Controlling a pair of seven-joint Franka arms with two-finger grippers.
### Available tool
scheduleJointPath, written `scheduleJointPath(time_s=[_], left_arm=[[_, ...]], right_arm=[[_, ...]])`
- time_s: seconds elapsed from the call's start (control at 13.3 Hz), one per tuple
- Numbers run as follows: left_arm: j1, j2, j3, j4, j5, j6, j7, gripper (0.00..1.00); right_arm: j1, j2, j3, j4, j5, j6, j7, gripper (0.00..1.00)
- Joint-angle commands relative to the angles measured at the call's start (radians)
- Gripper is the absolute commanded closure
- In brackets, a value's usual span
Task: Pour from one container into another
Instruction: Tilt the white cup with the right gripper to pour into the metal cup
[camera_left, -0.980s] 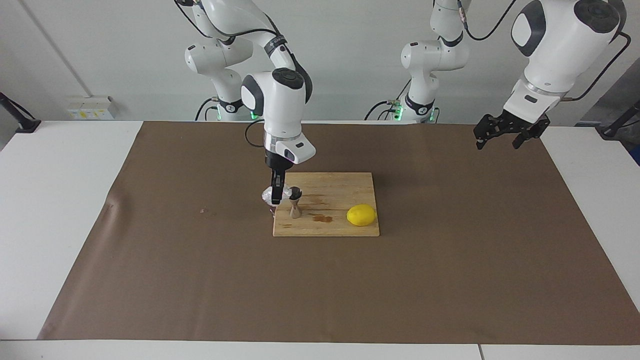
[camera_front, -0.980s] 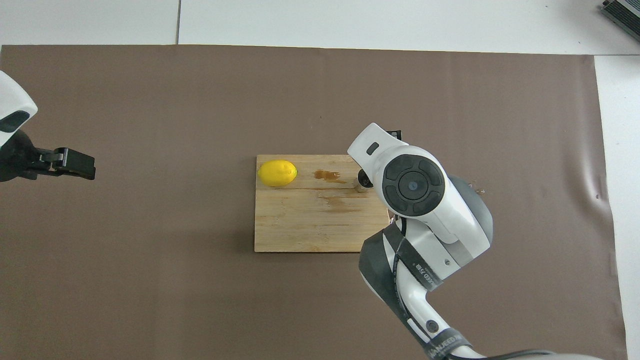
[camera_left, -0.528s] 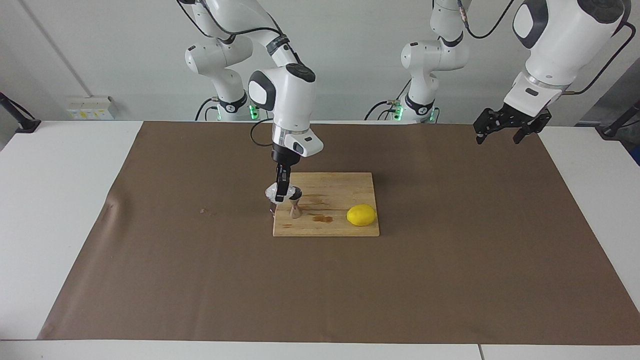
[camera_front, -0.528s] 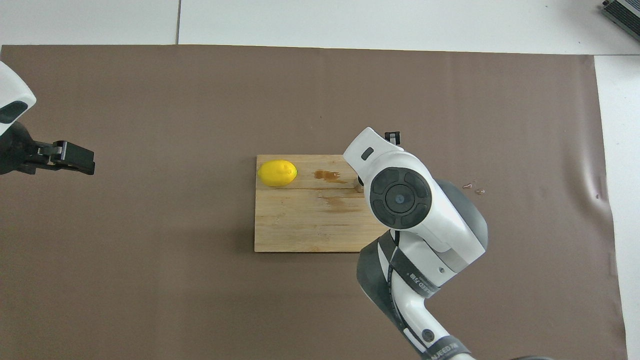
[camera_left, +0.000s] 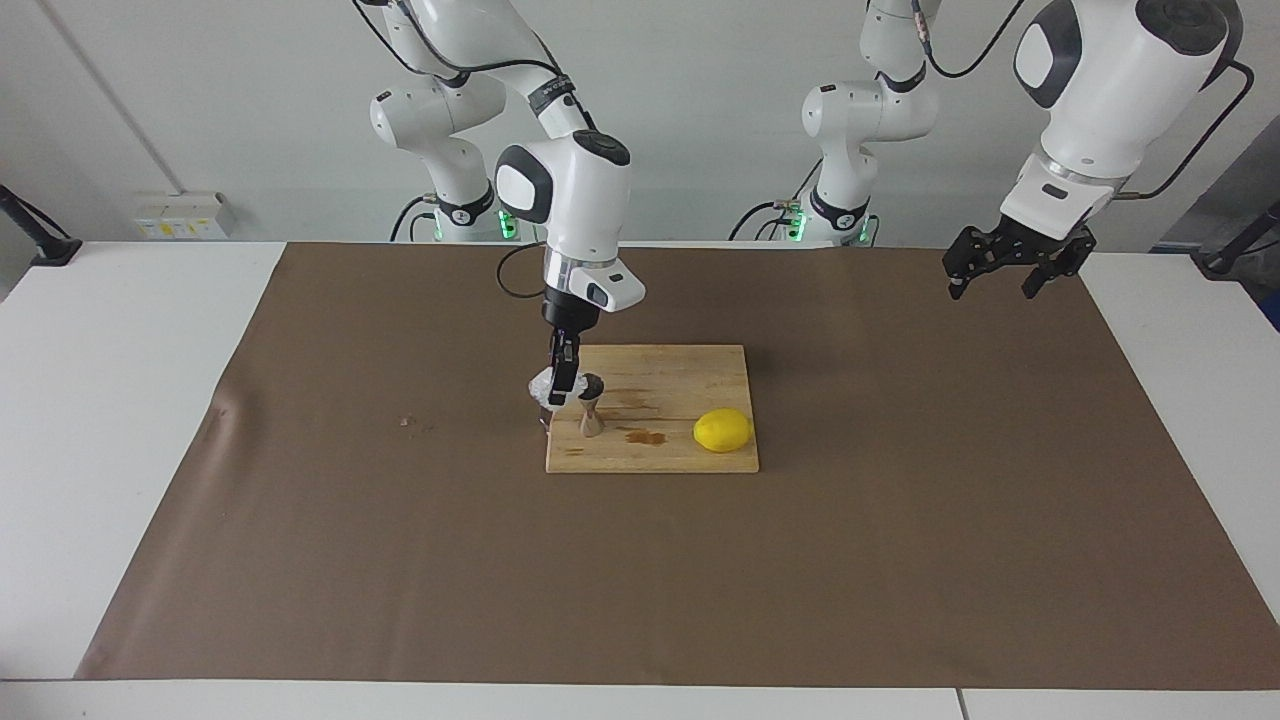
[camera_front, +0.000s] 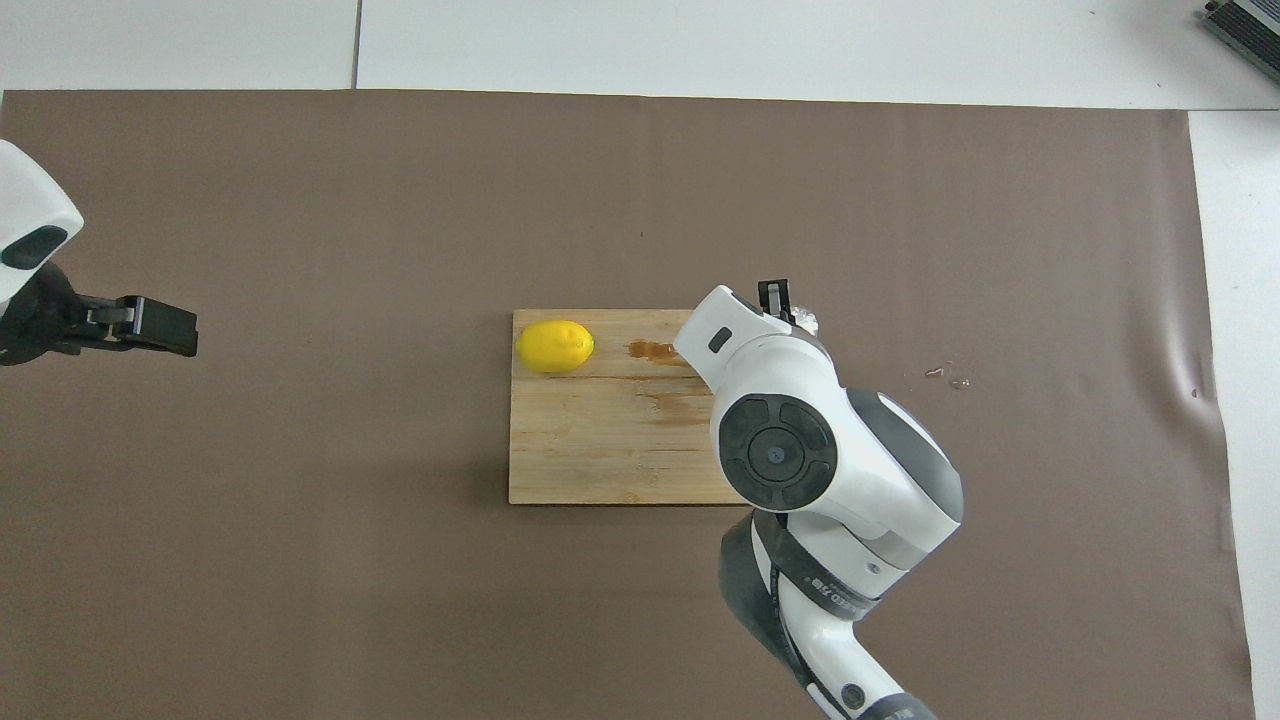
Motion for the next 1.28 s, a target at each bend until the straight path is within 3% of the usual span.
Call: scheduleJointPath(time_s=[0.0, 0.3, 1.21], left_arm=[[0.013, -0.031, -0.005, -0.033, 0.005, 0.015, -0.001, 0.0], [0.023, -0.031, 0.004, -0.033, 0.005, 0.015, -0.001, 0.0], [0.023, -0.031, 0.004, -0.033, 0.005, 0.015, -0.001, 0.0]], right_arm=[[-0.007, -0.036, 0.004, -0.049, -0.06, 0.032, 0.038, 1.0], [0.008, -0.053, 0.004, -0.07, -0.138, 0.032, 0.103, 1.0], [0.008, -0.046, 0.009, -0.05, -0.155, 0.036, 0.101, 1.0]])
